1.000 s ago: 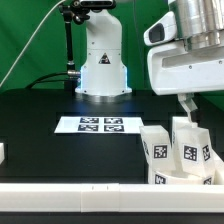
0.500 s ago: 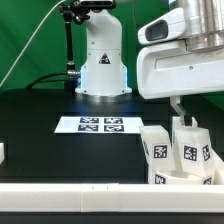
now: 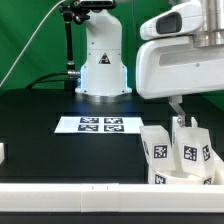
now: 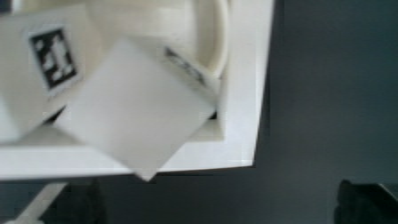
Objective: Assemble stool
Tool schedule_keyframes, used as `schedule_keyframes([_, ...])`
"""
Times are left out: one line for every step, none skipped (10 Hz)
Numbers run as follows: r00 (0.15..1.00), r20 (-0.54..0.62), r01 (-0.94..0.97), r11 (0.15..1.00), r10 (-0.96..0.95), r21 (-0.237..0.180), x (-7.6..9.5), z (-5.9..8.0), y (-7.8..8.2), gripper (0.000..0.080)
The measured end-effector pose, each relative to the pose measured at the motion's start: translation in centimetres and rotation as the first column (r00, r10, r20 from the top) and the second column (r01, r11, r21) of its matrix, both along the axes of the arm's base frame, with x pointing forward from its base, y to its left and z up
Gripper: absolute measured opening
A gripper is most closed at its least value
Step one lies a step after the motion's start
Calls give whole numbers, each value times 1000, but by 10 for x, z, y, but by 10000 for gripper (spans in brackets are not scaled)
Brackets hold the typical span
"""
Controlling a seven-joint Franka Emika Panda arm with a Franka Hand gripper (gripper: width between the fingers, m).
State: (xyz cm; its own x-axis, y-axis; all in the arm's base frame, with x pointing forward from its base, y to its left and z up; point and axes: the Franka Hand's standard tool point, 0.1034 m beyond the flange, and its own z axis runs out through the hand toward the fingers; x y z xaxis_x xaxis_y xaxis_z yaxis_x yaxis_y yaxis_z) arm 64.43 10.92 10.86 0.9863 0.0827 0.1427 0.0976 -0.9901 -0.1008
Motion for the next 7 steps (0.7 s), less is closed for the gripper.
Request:
schedule_keyframes([999, 6, -53, 999, 53, -9, 0, 0, 0, 648])
schedule_keyframes([986, 12, -166, 985, 167, -42, -1, -3, 0, 648])
schedule_keyframes([965, 9, -263, 962, 264, -70, -3, -6, 1, 648])
schedule_keyframes([939, 4, -341, 935, 343, -91, -3, -8, -1, 648])
schedule_keyframes([906, -3, -421, 901, 423, -109, -4, -11, -4, 648])
schedule_keyframes([888, -10, -458, 881, 460, -116, -5, -15, -7, 648])
schedule_keyframes([890, -18, -456, 883, 457, -114, -7, -21, -9, 648])
